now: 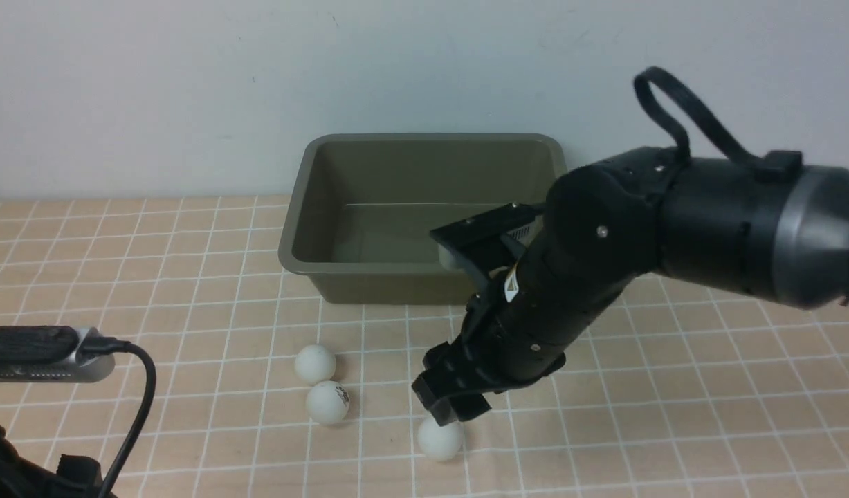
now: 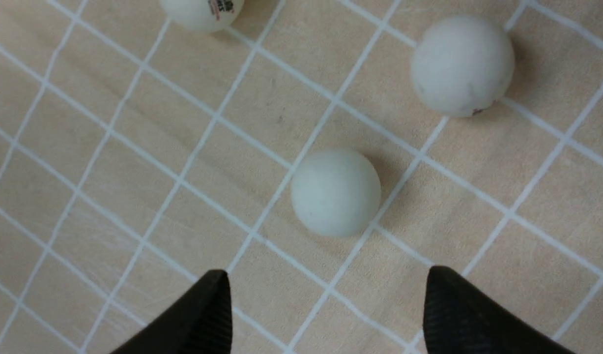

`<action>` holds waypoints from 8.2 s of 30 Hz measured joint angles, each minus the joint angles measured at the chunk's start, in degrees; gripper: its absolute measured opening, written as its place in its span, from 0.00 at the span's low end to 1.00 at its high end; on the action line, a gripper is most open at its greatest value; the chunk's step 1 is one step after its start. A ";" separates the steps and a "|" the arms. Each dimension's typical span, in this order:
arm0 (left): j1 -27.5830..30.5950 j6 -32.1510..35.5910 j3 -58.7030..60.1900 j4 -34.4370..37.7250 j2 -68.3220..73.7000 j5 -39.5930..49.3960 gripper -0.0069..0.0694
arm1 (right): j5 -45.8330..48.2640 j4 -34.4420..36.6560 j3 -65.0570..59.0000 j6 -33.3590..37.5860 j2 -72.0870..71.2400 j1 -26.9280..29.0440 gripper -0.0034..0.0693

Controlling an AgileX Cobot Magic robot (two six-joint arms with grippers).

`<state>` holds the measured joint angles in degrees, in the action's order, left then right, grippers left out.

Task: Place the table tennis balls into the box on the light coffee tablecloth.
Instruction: 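Reach for and grasp a ping pong ball on the table, then release the ping pong ball into the bin and lift the gripper away, then reach for and grasp a ping pong ball on the table, then release the ping pong ball into the bin and lift the gripper away, then reach for and grasp a ping pong ball on the table beside the basket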

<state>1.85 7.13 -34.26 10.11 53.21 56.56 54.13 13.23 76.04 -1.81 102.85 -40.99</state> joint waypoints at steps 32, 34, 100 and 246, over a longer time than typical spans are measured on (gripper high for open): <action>0.00 0.00 0.00 0.00 0.00 -1.96 0.84 | -2.71 -6.03 4.38 -5.61 10.90 -4.10 0.70; 0.00 0.00 0.00 0.00 0.00 -1.96 0.84 | -2.78 -6.03 4.38 -5.61 11.20 -4.10 0.70; 0.00 0.15 0.00 0.00 0.00 -1.81 0.84 | 16.62 -7.05 48.67 -1.32 25.10 13.54 0.64; -2.24 23.50 0.00 37.86 5.42 -7.32 0.80 | 17.75 -10.52 54.13 3.58 10.18 23.17 0.69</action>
<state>-0.39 30.63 -34.26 47.97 58.63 49.24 71.88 2.71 130.17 1.77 113.04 -17.82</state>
